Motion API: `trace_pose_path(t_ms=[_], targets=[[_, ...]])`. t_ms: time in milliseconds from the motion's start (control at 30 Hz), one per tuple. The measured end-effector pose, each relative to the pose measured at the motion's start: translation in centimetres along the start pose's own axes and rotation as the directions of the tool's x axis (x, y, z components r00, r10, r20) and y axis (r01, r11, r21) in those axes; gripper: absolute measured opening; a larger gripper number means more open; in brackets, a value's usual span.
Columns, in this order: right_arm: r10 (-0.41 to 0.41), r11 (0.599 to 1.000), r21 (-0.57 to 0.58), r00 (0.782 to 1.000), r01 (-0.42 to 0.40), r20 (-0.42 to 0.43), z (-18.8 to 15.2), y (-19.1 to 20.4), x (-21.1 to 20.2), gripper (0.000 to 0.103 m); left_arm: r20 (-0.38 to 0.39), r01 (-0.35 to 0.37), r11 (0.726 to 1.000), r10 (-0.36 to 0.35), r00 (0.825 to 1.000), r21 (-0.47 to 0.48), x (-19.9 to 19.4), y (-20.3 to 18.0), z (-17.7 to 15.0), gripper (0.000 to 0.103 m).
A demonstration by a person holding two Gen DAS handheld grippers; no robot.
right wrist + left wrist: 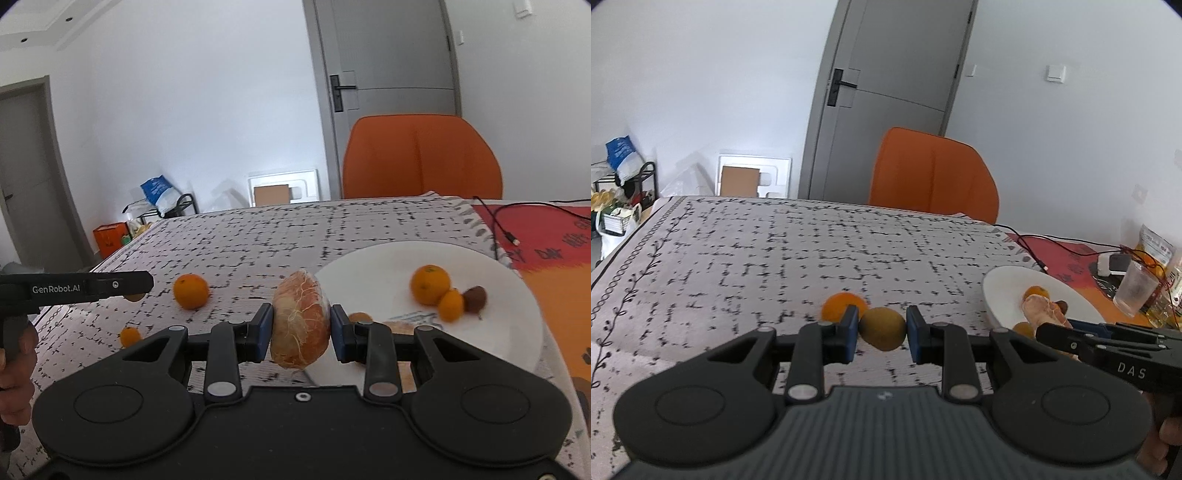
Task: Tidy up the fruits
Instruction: 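Carry pomelo segment into bowl and open right gripper while left releases yellow fruit there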
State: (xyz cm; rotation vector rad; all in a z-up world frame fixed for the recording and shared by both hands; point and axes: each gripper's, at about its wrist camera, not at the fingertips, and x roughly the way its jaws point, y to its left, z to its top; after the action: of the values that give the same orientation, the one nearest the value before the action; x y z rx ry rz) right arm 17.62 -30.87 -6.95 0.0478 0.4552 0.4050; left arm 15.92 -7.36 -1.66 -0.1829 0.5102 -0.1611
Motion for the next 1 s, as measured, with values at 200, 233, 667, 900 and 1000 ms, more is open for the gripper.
trace_pose_path(t_ms=[200, 233, 667, 900, 1000], targets=[[-0.025, 0.999, 0.024, 1.000, 0.025, 0.007, -0.4, -1.7, -0.6, 0.031, -0.002, 0.018, 1.000, -0.018, 1.000, 0.024, 0.6, -1.7, 0.2, 0.026], [-0.029, 0.999, 0.030, 1.000, 0.029, 0.009, -0.5, -2.0, -0.7, 0.031, -0.002, 0.021, 0.999, -0.021, 1.000, 0.029, 0.8, -2.1, 0.2, 0.026], [-0.105, 0.991, 0.090, 0.994, 0.103, 0.021, -1.5, -5.8, -2.0, 0.031, -0.024, 0.075, 0.994, -0.074, 0.997, 0.078, 3.0, -5.6, 0.2, 0.026], [-0.143, 0.983, 0.117, 0.990, 0.140, 0.016, -2.0, -7.5, -2.2, 0.031, -0.038, 0.099, 0.990, -0.096, 0.995, 0.104, 4.1, -7.3, 0.4, 0.026], [-0.157, 0.979, 0.131, 0.988, 0.154, 0.014, -2.2, -8.0, -2.3, 0.031, -0.046, 0.109, 0.988, -0.105, 0.993, 0.112, 4.8, -7.9, 0.4, 0.026]])
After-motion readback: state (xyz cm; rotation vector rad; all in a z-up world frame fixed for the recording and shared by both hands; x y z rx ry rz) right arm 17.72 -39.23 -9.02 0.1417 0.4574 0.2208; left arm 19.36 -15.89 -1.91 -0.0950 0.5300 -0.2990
